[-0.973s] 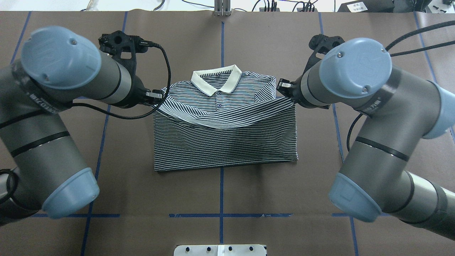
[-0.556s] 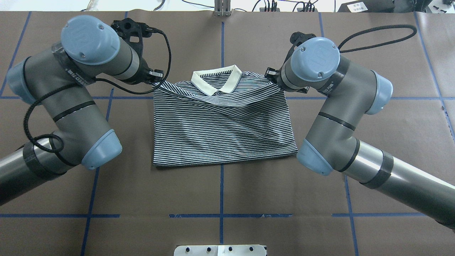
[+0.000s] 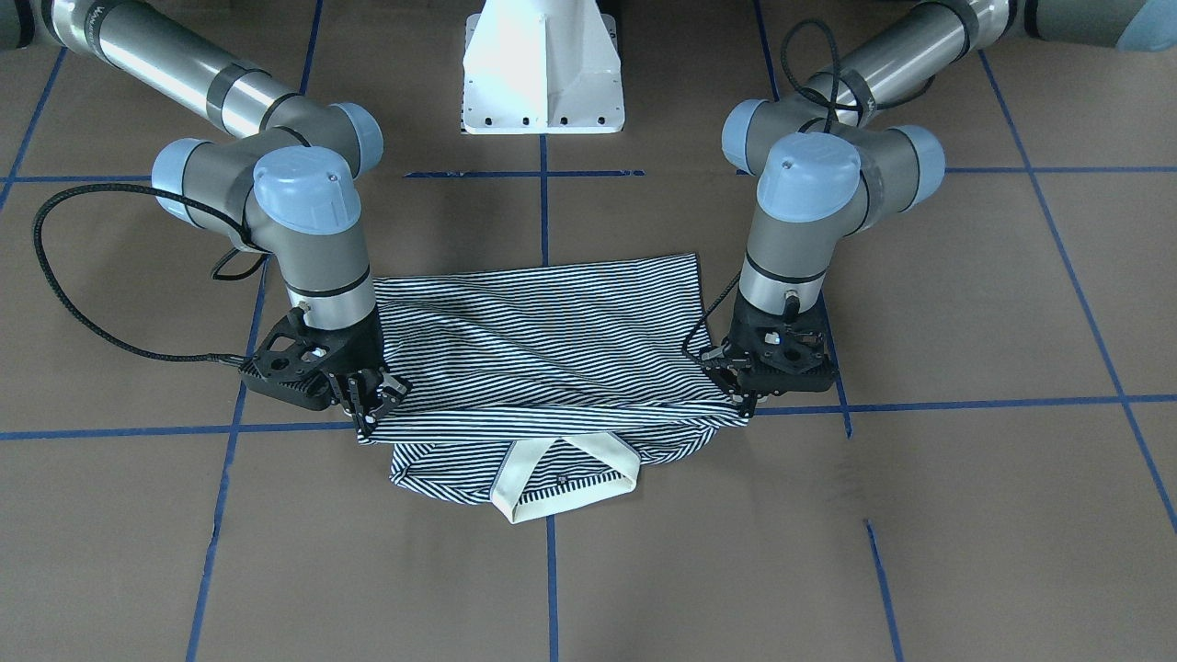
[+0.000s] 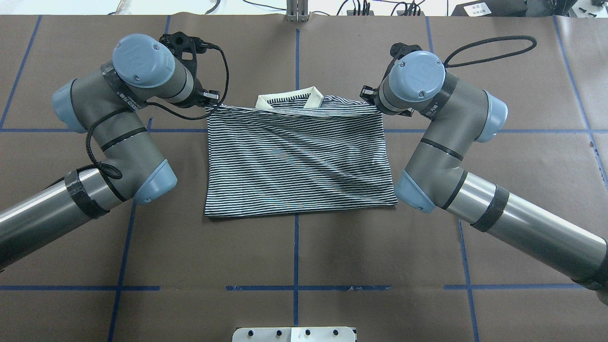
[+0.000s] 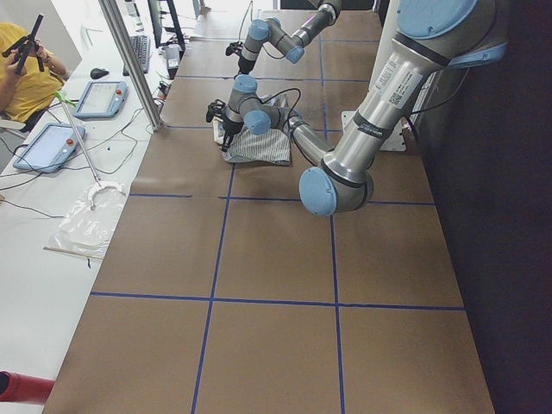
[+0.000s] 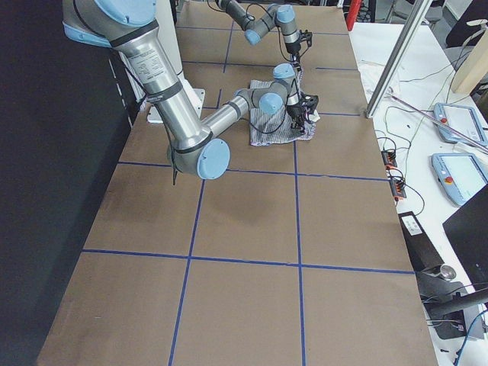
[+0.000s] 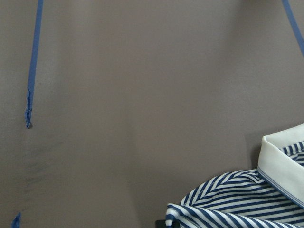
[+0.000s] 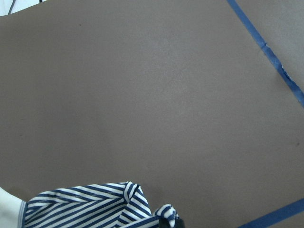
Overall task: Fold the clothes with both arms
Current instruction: 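Open both grippers to release the hem beside the collar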
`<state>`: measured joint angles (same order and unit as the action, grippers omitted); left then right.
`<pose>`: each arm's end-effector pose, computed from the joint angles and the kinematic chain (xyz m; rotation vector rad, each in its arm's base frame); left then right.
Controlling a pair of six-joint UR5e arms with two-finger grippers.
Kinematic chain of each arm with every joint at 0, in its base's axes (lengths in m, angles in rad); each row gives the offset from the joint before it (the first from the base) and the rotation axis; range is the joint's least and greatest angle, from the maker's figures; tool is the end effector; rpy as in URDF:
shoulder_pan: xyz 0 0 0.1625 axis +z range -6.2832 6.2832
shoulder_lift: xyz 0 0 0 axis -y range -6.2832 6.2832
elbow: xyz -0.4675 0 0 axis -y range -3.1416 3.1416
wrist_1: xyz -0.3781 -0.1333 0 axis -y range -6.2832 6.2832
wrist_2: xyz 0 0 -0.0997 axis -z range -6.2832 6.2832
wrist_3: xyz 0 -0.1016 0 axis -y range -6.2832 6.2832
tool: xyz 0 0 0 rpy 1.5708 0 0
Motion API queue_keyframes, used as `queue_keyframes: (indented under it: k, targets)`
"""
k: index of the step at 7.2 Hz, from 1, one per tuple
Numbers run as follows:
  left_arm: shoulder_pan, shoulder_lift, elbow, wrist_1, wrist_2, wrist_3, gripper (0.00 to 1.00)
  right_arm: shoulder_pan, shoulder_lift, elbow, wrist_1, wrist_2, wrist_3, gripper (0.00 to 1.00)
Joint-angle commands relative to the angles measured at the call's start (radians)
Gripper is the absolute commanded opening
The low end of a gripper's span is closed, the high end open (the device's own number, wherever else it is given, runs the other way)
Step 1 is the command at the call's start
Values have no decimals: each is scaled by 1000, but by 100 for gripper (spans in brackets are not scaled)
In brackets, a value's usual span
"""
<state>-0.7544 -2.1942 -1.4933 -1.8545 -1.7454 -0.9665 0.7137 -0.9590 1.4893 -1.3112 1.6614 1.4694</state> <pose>0.4580 -0.5891 0.3398 0.3919 0.7471 -0.0687 -0.4757 -0.5761 0.3544 0.2372 -0.7687 0.5437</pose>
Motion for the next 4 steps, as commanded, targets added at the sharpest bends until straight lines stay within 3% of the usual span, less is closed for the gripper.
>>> queue_keyframes:
  k: [1, 2, 3, 4]
  targets:
    - [3, -7, 30, -8, 1, 0, 0, 4, 0, -15, 4, 0, -8, 0]
    - [6, -7, 30, -8, 1, 0, 0, 4, 2, -21, 4, 1, -8, 0]
    - [6, -4, 28, -11, 1, 5, 55, 0, 8, -44, 12, -6, -8, 98]
    - [6, 7, 16, -49, 0, 76, 100, 0, 19, -64, 50, -17, -9, 100]
